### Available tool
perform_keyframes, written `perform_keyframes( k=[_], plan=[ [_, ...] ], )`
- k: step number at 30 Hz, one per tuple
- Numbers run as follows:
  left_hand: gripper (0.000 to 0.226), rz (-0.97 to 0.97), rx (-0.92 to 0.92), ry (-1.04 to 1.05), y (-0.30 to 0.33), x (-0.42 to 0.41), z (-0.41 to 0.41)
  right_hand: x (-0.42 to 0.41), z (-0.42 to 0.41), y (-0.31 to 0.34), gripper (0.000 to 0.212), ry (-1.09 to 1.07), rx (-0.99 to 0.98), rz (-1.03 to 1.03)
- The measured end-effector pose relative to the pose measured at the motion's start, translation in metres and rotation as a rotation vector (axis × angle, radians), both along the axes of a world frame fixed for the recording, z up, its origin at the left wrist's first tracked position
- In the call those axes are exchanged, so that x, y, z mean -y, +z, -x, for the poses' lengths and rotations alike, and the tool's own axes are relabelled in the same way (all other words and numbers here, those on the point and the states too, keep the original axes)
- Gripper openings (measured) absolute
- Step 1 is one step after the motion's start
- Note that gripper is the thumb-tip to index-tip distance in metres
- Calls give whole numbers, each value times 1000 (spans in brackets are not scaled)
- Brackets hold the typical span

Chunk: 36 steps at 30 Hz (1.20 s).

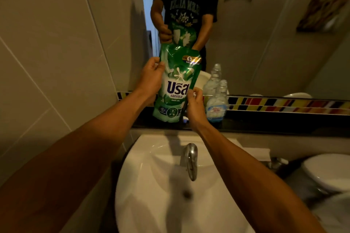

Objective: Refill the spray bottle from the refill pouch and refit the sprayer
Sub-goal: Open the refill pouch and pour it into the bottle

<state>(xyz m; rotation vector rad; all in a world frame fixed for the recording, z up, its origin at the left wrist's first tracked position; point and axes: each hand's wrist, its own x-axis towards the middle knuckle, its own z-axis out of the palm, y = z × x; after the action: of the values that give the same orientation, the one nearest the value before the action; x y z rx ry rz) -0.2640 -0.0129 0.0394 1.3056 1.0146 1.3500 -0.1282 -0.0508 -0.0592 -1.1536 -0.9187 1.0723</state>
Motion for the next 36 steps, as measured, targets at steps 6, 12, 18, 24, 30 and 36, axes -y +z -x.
perform_keyframes(
  k=[6,12,18,24,30,36],
  plan=[
    [12,94,-20,-1,19,8,-60,32,-50,3,66,75,-43,-88],
    [13,244,-40,32,27,16,-99,45,-85,-3,100,127,12,-173],
    [14,285,-191,104,16,10,-111,51,-105,-12,101,200,25,-142],
    [18,259,-207,203,1,7,-117,52,-109,-17,103,221,28,-78],
    [34,214,-199,210,3,10,-123,50,-112,-16,101,245,29,-29],
    [34,184,-295,192,8,8,-123,48,-109,-12,102,255,11,-6]
  ],
)
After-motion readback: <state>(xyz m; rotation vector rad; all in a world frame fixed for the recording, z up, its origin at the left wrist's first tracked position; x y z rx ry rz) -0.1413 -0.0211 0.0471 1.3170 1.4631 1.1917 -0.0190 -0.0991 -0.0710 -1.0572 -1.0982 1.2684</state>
